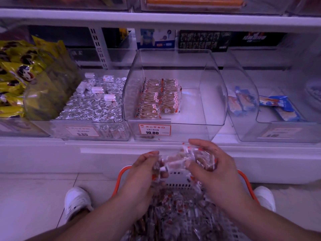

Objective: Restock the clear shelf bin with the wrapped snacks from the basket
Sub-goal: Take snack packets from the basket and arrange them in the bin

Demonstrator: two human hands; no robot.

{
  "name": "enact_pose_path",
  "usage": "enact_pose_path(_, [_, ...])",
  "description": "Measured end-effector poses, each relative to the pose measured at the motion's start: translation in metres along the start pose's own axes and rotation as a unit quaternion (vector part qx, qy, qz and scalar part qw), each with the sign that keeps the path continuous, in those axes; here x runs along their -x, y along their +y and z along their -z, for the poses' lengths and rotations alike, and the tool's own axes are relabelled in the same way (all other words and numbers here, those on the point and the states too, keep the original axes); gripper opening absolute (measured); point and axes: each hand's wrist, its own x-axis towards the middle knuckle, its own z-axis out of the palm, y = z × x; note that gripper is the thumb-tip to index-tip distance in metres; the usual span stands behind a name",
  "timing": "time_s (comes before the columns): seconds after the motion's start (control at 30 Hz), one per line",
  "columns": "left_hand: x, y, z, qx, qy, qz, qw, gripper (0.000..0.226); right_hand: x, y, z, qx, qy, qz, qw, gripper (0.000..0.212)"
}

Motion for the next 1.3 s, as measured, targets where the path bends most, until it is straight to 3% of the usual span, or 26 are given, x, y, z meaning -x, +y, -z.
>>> enact_pose_path(0.1, [0.005, 0.003, -0.003, -0.002, -0.091, 0.058, 0.994, 0.036, 0.000, 0.008, 0.003, 0.176, -0.070, 0.185, 0.964, 0.047])
enact_pose_path(0.17, [0.006, 0.002, -0.003, -0.018, -0.140, 0.064, 0.988, 0.028, 0.001, 0.018, 0.002, 0.273, -0.144, 0.247, 0.919, 0.056])
enact_pose_path(0.23, [0.005, 0.000, -0.001, -0.010, -0.135, 0.048, 0.990, 0.018, 0.003, 0.021, -0.001, 0.217, -0.198, 0.186, 0.938, 0.064])
enact_pose_path(0.3, [0.004, 0.000, 0.002, 0.015, -0.108, 0.037, 0.993, 0.023, 0.003, 0.018, -0.003, 0.042, -0.225, 0.065, 0.971, 0.059])
enact_pose_path(0.4, [0.000, 0.000, 0.004, 0.023, -0.071, 0.021, 0.997, 0.029, -0.002, 0.013, -0.002, -0.045, -0.148, -0.015, 0.988, 0.036])
enact_pose_path(0.5, [-0.001, -0.002, 0.003, 0.022, -0.078, 0.012, 0.997, 0.029, -0.008, 0.011, 0.000, -0.116, -0.103, -0.104, 0.982, 0.032])
enact_pose_path(0.73, [-0.004, -0.004, 0.002, 0.077, -0.032, 0.000, 0.997, 0.026, 0.003, 0.012, -0.005, 0.066, -0.202, 0.030, 0.977, 0.042])
enact_pose_path(0.83, [-0.002, -0.007, 0.003, 0.055, -0.030, -0.009, 0.998, 0.026, 0.005, 0.014, -0.008, 0.142, -0.173, 0.098, 0.970, 0.040])
enact_pose_path(0.93, [-0.002, -0.007, 0.003, 0.003, -0.026, -0.054, 0.998, 0.027, 0.003, 0.006, -0.010, 0.059, -0.082, 0.009, 0.995, 0.022])
enact_pose_path(1.0, [-0.003, -0.006, 0.003, -0.005, -0.016, -0.080, 0.997, 0.025, -0.002, 0.005, -0.008, -0.044, -0.050, -0.105, 0.992, 0.018])
enact_pose_path(1.07, [-0.004, -0.008, 0.002, -0.004, -0.008, -0.089, 0.996, 0.024, -0.005, 0.004, -0.006, -0.071, -0.022, -0.148, 0.986, 0.011])
enact_pose_path(1.2, [0.007, -0.024, -0.013, 0.004, -0.023, -0.122, 0.992, 0.023, 0.000, 0.002, -0.016, -0.002, -0.010, -0.086, 0.996, 0.005])
enact_pose_path(1.3, [0.009, -0.029, -0.017, 0.018, -0.046, -0.101, 0.994, 0.046, 0.010, 0.003, -0.023, 0.046, -0.130, -0.021, 0.990, 0.022])
